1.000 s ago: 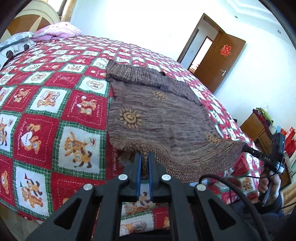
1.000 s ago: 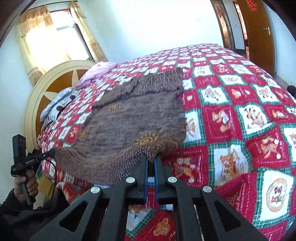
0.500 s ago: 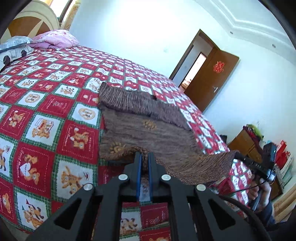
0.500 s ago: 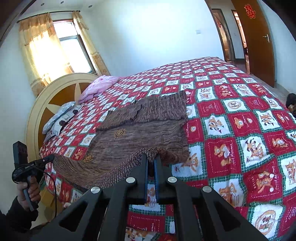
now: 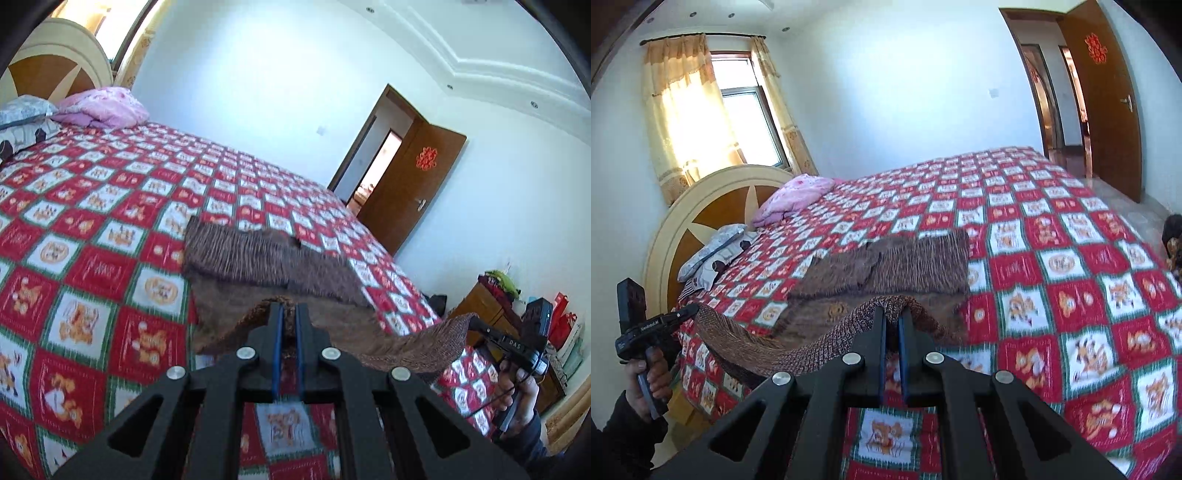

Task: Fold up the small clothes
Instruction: 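Lift the held hem with both tools and fold it over toward the collar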

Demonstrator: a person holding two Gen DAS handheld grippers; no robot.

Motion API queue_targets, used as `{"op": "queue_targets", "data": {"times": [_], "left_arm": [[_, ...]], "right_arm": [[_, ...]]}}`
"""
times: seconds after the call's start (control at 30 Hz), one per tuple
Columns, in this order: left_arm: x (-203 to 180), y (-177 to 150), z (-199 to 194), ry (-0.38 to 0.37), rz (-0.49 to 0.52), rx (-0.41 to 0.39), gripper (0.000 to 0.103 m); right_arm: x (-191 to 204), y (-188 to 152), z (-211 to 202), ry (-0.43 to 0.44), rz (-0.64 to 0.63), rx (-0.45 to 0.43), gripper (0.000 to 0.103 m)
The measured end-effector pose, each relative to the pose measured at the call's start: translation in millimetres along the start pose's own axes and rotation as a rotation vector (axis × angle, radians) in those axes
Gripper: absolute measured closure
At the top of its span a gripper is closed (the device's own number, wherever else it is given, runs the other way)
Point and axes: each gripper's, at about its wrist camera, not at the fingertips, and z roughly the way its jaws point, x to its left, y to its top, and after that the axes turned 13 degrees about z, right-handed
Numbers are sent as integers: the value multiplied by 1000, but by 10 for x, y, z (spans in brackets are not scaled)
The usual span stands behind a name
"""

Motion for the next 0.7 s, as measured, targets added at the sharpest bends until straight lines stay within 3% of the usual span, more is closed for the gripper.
{"op": "queue_targets", "data": {"times": [0.23,0.7], "left_arm": [[97,251,218,51,19,-58,97],[608,723,1244,76,-52,12,97]], "right_arm": [[11,285,283,-5,-7,-8,98],[-307,1031,1436,-64,70,41,98]]}}
